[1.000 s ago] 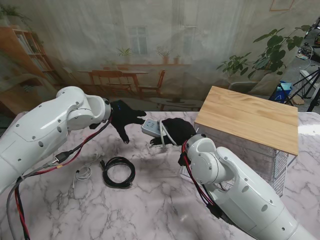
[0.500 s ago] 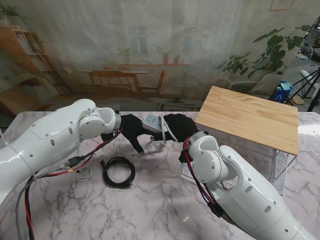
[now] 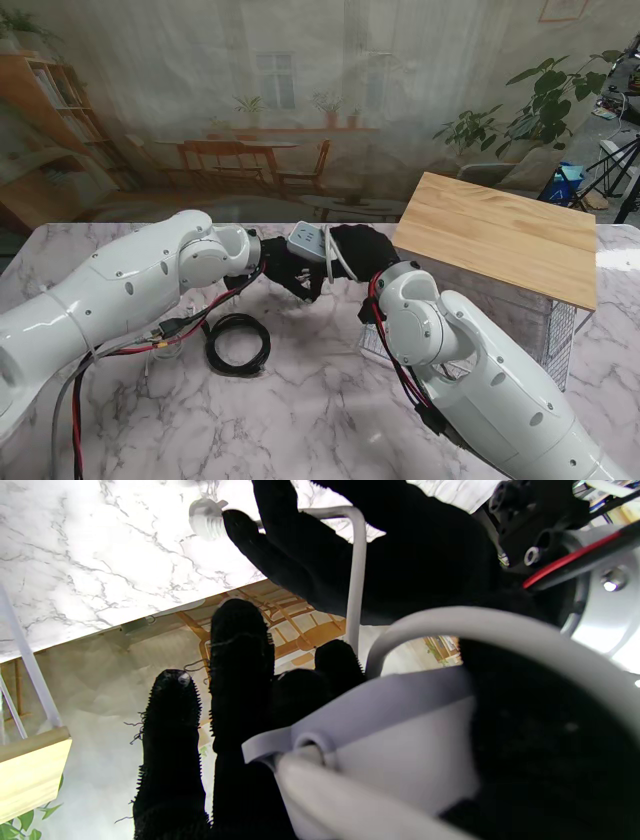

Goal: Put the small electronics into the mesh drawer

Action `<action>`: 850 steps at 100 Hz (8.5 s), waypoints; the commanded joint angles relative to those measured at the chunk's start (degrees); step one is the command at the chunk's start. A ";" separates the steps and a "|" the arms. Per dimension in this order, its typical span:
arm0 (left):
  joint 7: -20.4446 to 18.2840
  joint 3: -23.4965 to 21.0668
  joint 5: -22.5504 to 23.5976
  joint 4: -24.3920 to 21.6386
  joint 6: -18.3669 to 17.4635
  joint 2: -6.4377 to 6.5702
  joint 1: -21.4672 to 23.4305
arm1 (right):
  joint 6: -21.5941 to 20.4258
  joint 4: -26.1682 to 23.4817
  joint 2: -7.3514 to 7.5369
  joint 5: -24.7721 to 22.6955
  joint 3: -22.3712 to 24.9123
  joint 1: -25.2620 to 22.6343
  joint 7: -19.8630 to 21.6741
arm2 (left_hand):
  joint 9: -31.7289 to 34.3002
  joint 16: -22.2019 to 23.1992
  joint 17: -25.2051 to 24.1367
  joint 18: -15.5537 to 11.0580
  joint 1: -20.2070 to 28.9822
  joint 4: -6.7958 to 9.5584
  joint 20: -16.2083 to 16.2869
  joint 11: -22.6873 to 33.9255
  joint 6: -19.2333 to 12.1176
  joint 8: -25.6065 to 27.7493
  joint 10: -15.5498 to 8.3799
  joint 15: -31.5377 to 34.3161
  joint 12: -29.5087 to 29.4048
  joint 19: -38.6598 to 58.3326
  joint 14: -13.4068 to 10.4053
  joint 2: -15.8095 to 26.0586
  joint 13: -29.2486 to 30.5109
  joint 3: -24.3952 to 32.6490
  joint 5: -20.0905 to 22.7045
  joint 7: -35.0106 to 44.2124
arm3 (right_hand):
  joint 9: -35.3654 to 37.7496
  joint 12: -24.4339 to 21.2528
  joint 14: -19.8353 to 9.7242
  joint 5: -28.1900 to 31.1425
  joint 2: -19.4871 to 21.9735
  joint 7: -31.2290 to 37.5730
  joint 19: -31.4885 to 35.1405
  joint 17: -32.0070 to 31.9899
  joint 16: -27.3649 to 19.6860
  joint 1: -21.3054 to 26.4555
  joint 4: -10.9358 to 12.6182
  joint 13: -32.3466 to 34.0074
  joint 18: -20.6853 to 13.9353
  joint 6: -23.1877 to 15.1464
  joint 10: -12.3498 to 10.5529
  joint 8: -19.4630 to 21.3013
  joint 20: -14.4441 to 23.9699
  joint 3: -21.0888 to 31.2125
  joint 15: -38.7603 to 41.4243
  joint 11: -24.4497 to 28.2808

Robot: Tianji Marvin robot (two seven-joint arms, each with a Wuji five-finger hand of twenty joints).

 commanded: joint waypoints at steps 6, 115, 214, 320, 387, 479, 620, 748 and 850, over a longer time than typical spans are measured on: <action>-0.88 -0.67 1.29 -1.50 -0.81 0.22 1.03 | 0.42 -0.35 -0.27 0.07 0.20 -0.16 -0.33 | 7.75 1.79 0.09 1.40 3.74 -1.39 2.32 4.80 2.18 1.10 -0.89 2.58 4.20 3.91 -0.63 0.70 3.88 -1.01 1.77 4.25 | 2.12 0.20 -1.71 2.37 12.26 1.43 0.98 0.01 -0.34 11.40 -0.26 1.80 0.59 -10.88 -0.44 -0.51 -0.59 15.67 4.18 3.45; 2.35 -36.46 30.99 -35.40 -23.17 6.28 30.61 | 3.52 3.43 -0.99 0.13 -0.94 1.84 -2.06 | 25.56 19.48 11.79 -4.62 10.57 0.78 6.22 18.96 1.78 4.09 -1.36 26.36 36.19 23.11 -2.50 -9.90 16.00 9.88 3.51 9.15 | 2.03 0.17 -1.56 2.26 12.32 1.51 1.01 -0.13 -0.31 11.53 -0.27 1.70 0.56 -10.62 -0.24 -0.50 -0.57 15.64 4.43 3.64; 6.12 -36.19 32.55 -35.03 -16.03 4.13 17.26 | 0.13 5.42 -0.17 -1.77 -3.95 2.42 0.37 | 26.44 20.99 14.14 -5.55 12.30 0.10 6.41 19.21 -0.49 6.06 -2.85 26.39 36.16 23.70 -3.53 -5.65 18.15 4.97 2.32 8.52 | 2.06 0.12 -1.67 2.28 12.26 1.55 0.97 -0.11 -0.38 11.41 -0.27 1.73 0.64 -10.81 -0.40 -0.53 -0.60 15.71 4.41 3.64; 3.20 -13.02 22.50 -12.73 -3.09 2.08 -0.49 | -6.81 -1.22 0.48 -0.56 -1.36 -3.56 0.35 | 26.24 20.81 15.72 -5.77 13.52 0.47 5.59 21.53 -0.60 6.92 -2.51 25.83 32.88 22.52 -4.25 -4.94 19.31 2.79 1.96 8.83 | 2.06 0.10 -1.77 2.40 12.13 1.55 1.08 0.21 -0.46 11.31 -0.33 1.91 0.53 -10.89 -0.40 -0.55 -0.70 15.91 4.18 3.65; 4.95 -6.05 19.40 -7.46 -3.76 1.23 -3.30 | -7.71 -2.47 0.57 0.13 -0.29 -4.59 0.46 | 25.39 20.65 15.32 -5.87 12.93 0.43 5.36 21.37 1.77 0.75 -3.55 24.42 30.86 20.78 -3.68 -4.15 18.58 1.86 1.53 5.76 | 2.19 0.02 -1.67 2.44 12.06 1.54 1.14 0.31 -0.44 11.30 -0.38 1.99 0.58 -10.94 -0.50 -0.52 -0.80 16.07 4.06 3.52; -1.22 -10.44 16.92 -9.83 -4.95 2.66 -2.08 | -6.32 -2.18 0.55 0.61 0.05 -4.39 0.82 | -19.31 6.72 -1.46 -7.28 -23.48 -3.44 4.83 -9.49 17.42 -19.13 6.62 2.25 -4.12 0.48 -1.20 -21.41 -4.85 -1.75 -26.49 -39.93 | 2.21 0.00 -1.64 2.46 12.07 1.54 1.17 0.38 -0.41 11.34 -0.41 1.96 0.46 -10.76 -0.42 -0.57 -0.96 16.07 4.02 3.48; 2.25 -45.57 26.54 -17.87 -0.14 5.25 26.55 | -4.73 -9.86 0.88 -2.94 10.18 -10.91 -1.09 | 10.02 -3.25 -6.59 4.94 -14.17 0.28 0.31 -5.49 10.86 -8.90 1.67 -3.23 -1.20 -6.66 0.31 2.79 1.01 -0.98 -0.75 -25.55 | 2.77 -9.91 -0.41 2.19 11.94 1.27 0.94 0.13 -4.68 10.65 -0.45 1.25 0.15 -13.17 -3.04 -1.16 -0.18 16.28 -7.45 -9.04; 4.14 -44.46 26.56 -19.09 0.51 5.25 33.09 | -9.54 -8.94 3.79 -22.88 29.15 -28.86 4.58 | 10.97 2.87 -4.69 2.83 -13.20 0.19 4.31 -3.46 11.41 -9.26 1.78 -0.22 2.57 0.63 0.47 3.33 2.93 -1.02 -0.06 -23.91 | 2.37 -13.80 0.92 1.96 11.86 1.27 8.53 5.47 -5.37 10.91 -0.58 0.76 -0.28 -13.78 -3.16 -2.30 4.49 16.11 -11.64 -14.11; 2.99 -41.27 26.17 -17.37 1.10 5.40 31.29 | -4.36 5.56 5.27 -29.18 19.82 -16.61 9.84 | 10.89 2.81 -4.94 2.78 -13.25 0.19 4.40 -3.55 11.31 -9.38 1.72 -0.56 2.57 0.43 0.39 3.48 2.69 -1.04 -0.28 -24.07 | -1.31 -14.97 -0.62 -0.10 13.10 0.06 7.57 3.67 -6.39 10.86 -0.30 -2.97 -3.00 -17.02 -3.73 -4.38 5.49 13.84 -15.68 -16.41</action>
